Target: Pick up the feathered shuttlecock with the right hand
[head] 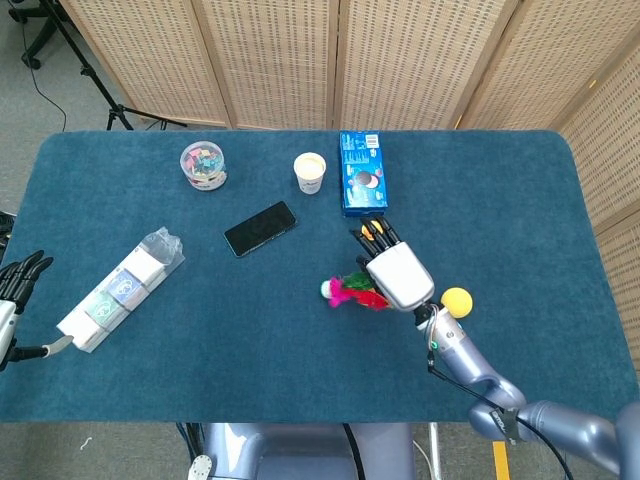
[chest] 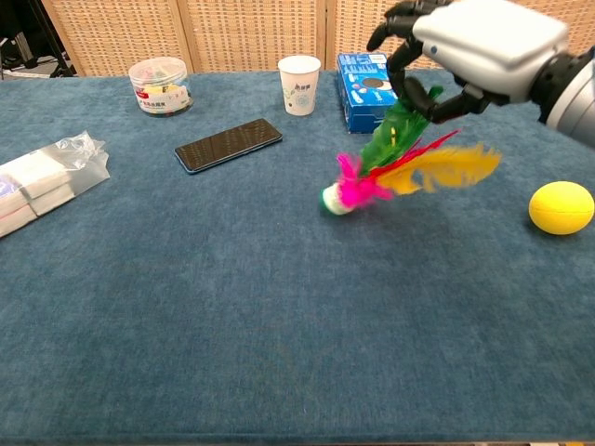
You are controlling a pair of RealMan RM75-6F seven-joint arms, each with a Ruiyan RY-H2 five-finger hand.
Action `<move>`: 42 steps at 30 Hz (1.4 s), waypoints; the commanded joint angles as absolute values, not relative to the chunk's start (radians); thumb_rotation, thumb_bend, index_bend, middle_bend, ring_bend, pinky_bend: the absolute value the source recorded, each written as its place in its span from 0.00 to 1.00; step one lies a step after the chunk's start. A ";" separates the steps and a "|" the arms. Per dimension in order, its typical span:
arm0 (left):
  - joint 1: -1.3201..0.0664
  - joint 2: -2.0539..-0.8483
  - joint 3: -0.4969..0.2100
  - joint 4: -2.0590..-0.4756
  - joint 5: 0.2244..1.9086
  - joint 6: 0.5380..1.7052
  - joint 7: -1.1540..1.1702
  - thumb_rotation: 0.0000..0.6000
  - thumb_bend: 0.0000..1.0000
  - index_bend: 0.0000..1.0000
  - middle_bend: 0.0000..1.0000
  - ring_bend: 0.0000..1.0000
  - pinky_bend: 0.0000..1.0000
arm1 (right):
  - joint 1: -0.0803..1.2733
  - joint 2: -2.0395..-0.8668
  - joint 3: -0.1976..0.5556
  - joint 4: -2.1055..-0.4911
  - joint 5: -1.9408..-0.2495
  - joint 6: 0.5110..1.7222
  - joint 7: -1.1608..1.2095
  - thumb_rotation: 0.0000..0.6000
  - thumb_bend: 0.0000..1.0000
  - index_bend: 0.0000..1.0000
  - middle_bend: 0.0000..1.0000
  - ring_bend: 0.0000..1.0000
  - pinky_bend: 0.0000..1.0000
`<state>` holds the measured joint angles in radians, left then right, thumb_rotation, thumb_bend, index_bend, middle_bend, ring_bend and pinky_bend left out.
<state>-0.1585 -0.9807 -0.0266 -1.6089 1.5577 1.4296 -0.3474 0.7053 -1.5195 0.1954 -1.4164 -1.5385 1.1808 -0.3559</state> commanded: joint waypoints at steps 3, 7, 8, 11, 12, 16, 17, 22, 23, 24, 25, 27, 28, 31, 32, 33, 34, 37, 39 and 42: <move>-0.155 -0.978 -0.021 -1.609 1.568 1.437 -0.354 1.00 0.00 0.00 0.00 0.00 0.00 | 0.711 -1.466 0.198 -1.518 -1.569 1.193 -0.463 1.00 0.67 0.63 0.19 0.00 0.00; -0.154 -0.977 -0.019 -1.608 1.575 1.442 -0.357 1.00 0.00 0.00 0.00 0.00 0.00 | 0.725 -1.468 0.211 -1.569 -1.547 1.172 -0.550 1.00 0.67 0.64 0.19 0.00 0.00; -0.154 -0.977 -0.018 -1.607 1.575 1.443 -0.358 1.00 0.00 0.00 0.00 0.00 0.00 | 0.729 -1.472 0.215 -1.578 -1.539 1.167 -0.566 1.00 0.67 0.64 0.19 0.00 0.00; -0.154 -0.975 -0.018 -1.606 1.575 1.443 -0.365 1.00 0.00 0.00 0.00 0.00 0.00 | 0.743 -1.493 0.224 -1.589 -1.510 1.148 -0.615 1.00 0.67 0.64 0.19 0.00 0.00; -0.154 -0.974 -0.018 -1.605 1.575 1.443 -0.368 1.00 0.00 0.00 0.00 0.00 0.00 | 0.745 -1.500 0.226 -1.589 -1.500 1.144 -0.626 1.00 0.67 0.64 0.19 0.00 0.00; -0.155 -0.972 -0.016 -1.601 1.579 1.443 -0.378 1.00 0.00 0.00 0.00 0.00 0.00 | 0.751 -1.529 0.227 -1.579 -1.466 1.133 -0.658 1.00 0.67 0.64 0.19 0.00 0.00; -0.155 -0.971 -0.015 -1.600 1.581 1.443 -0.380 1.00 0.00 0.00 0.00 0.00 0.00 | 0.752 -1.534 0.225 -1.576 -1.460 1.131 -0.663 1.00 0.67 0.64 0.19 0.00 0.00; -0.154 -0.969 -0.014 -1.598 1.587 1.449 -0.387 1.00 0.00 0.00 0.00 0.00 0.00 | 0.755 -1.558 0.220 -1.564 -1.444 1.131 -0.677 1.00 0.67 0.64 0.19 0.00 0.00; -0.154 -0.969 -0.013 -1.598 1.588 1.450 -0.389 1.00 0.00 0.00 0.00 0.00 0.00 | 0.757 -1.563 0.220 -1.562 -1.442 1.131 -0.680 1.00 0.67 0.64 0.19 0.00 0.00; -0.153 -0.968 -0.013 -1.597 1.588 1.452 -0.392 1.00 0.00 0.00 0.00 0.00 0.00 | 0.758 -1.569 0.219 -1.559 -1.439 1.132 -0.684 1.00 0.67 0.64 0.19 0.00 0.00; -0.153 -0.967 -0.013 -1.596 1.588 1.453 -0.394 1.00 0.00 0.00 0.00 0.00 0.00 | 0.759 -1.576 0.219 -1.559 -1.436 1.133 -0.686 1.00 0.67 0.64 0.19 0.00 0.00; -0.153 -0.966 -0.013 -1.595 1.588 1.453 -0.398 1.00 0.00 0.00 0.00 0.00 0.00 | 0.761 -1.584 0.217 -1.559 -1.434 1.134 -0.692 1.00 0.67 0.64 0.19 0.00 0.00; -0.153 -0.966 -0.012 -1.595 1.588 1.453 -0.399 1.00 0.00 0.00 0.00 0.00 0.00 | 0.762 -1.586 0.216 -1.559 -1.433 1.135 -0.694 1.00 0.67 0.64 0.19 0.00 0.00; -0.153 -0.966 -0.012 -1.595 1.589 1.455 -0.399 1.00 0.00 0.00 0.00 0.00 0.00 | 0.764 -1.595 0.211 -1.564 -1.430 1.136 -0.702 1.00 0.67 0.64 0.19 0.00 0.00; -0.152 -0.966 -0.012 -1.594 1.589 1.456 -0.400 1.00 0.00 0.00 0.00 0.00 0.00 | 0.763 -1.598 0.210 -1.568 -1.429 1.136 -0.702 1.00 0.67 0.63 0.19 0.00 0.00; -0.152 -0.966 -0.012 -1.594 1.589 1.457 -0.400 1.00 0.00 0.00 0.00 0.00 0.00 | 0.763 -1.599 0.208 -1.573 -1.428 1.137 -0.702 1.00 0.67 0.62 0.19 0.00 0.00; -0.152 -0.966 -0.012 -1.594 1.589 1.457 -0.400 1.00 0.00 0.00 0.00 0.00 0.00 | 0.762 -1.600 0.206 -1.580 -1.426 1.137 -0.702 1.00 0.66 0.58 0.18 0.00 0.00; -0.152 -0.966 -0.012 -1.593 1.588 1.457 -0.401 1.00 0.00 0.00 0.00 0.00 0.00 | 0.752 -1.604 0.196 -1.626 -1.414 1.148 -0.736 1.00 0.63 0.40 0.14 0.00 0.00; -0.153 -0.967 -0.012 -1.594 1.587 1.456 -0.400 1.00 0.00 0.00 0.00 0.00 0.00 | 0.748 -1.601 0.189 -1.665 -1.399 1.150 -0.797 1.00 0.48 0.22 0.07 0.00 0.00; -0.152 -0.966 -0.011 -1.595 1.590 1.457 -0.398 1.00 0.00 0.00 0.00 0.00 0.00 | 0.749 -1.607 0.196 -1.694 -1.388 1.162 -0.836 1.00 0.06 0.01 0.00 0.00 0.00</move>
<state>-0.1522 -0.9661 -0.0108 -1.5945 1.5901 1.4575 -0.3981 0.7519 -1.6032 0.1962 -1.6680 -1.4006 1.1516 -0.8064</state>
